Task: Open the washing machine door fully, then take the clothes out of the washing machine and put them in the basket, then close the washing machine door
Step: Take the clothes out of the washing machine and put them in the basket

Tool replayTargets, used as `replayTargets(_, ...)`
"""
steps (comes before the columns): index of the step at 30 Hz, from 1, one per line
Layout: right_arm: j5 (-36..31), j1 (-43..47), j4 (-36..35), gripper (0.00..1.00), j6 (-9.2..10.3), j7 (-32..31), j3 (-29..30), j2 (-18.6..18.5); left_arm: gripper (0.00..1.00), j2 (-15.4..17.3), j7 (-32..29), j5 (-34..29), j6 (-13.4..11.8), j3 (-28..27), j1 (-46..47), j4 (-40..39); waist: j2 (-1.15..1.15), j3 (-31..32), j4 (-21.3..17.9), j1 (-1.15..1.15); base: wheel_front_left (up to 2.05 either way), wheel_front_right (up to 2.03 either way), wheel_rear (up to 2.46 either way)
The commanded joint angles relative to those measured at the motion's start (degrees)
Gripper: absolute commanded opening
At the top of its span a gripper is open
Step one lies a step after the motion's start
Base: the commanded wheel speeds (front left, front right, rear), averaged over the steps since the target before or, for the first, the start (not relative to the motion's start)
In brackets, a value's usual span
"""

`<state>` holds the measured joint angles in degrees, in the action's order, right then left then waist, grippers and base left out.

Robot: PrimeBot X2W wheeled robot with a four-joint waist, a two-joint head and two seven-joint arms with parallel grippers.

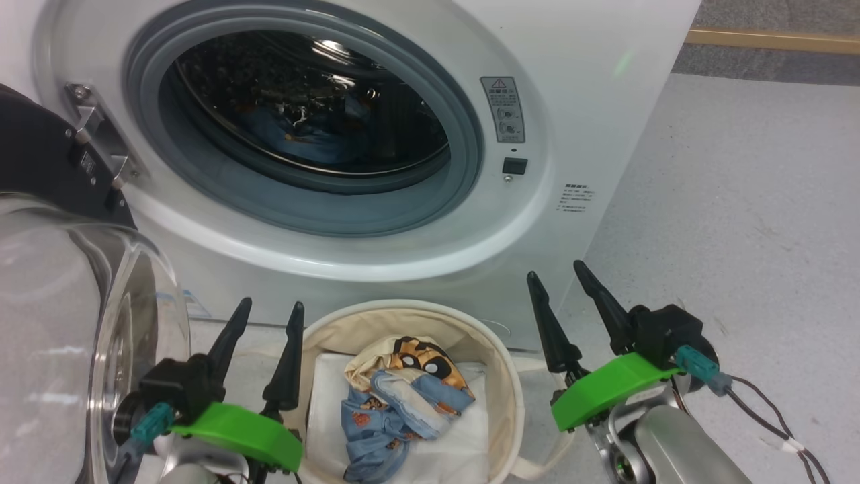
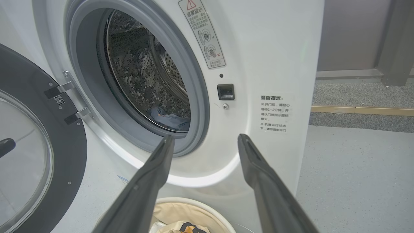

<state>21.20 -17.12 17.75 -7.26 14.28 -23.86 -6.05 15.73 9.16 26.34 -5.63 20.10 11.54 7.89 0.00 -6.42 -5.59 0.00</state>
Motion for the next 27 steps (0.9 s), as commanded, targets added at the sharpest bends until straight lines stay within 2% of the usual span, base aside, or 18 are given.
replayTargets(1,0.0,-0.5,-1.6,1.00,-0.23,0.6,-0.8,0.5,1.00,1.7,-0.2,0.2,-0.5,-2.4,0.9,-2.2,0.00,0.0,0.0,0.00,0.00,0.00,0.00)
replayTargets(8,0.1,-0.6,-1.7,1.00,-0.23,0.7,-1.0,0.5,1.00,1.7,-1.2,0.3,-0.4,-1.8,2.3,-2.0,0.00,-0.6,-0.1,0.00,0.00,0.00,0.00)
replayTargets(12,0.0,-0.6,-1.8,1.00,-0.23,0.7,-1.7,0.7,1.00,1.0,-1.4,0.5,0.3,-1.4,6.1,1.4,0.00,-1.0,-0.6,0.00,0.00,0.00,0.00)
replayTargets(18,-0.3,-1.3,-5.4,1.00,-0.23,0.7,-4.6,0.7,1.00,0.1,-0.9,-0.2,1.1,-1.5,15.6,11.4,0.00,-3.9,-2.7,0.00,0.00,0.00,0.00)
replayTargets(27,-2.4,-1.7,-13.6,1.00,-0.23,0.7,-5.3,0.6,1.00,0.3,-0.5,-2.1,2.1,-1.6,34.3,31.4,0.00,-12.0,-7.7,0.00,0.00,0.00,0.00)
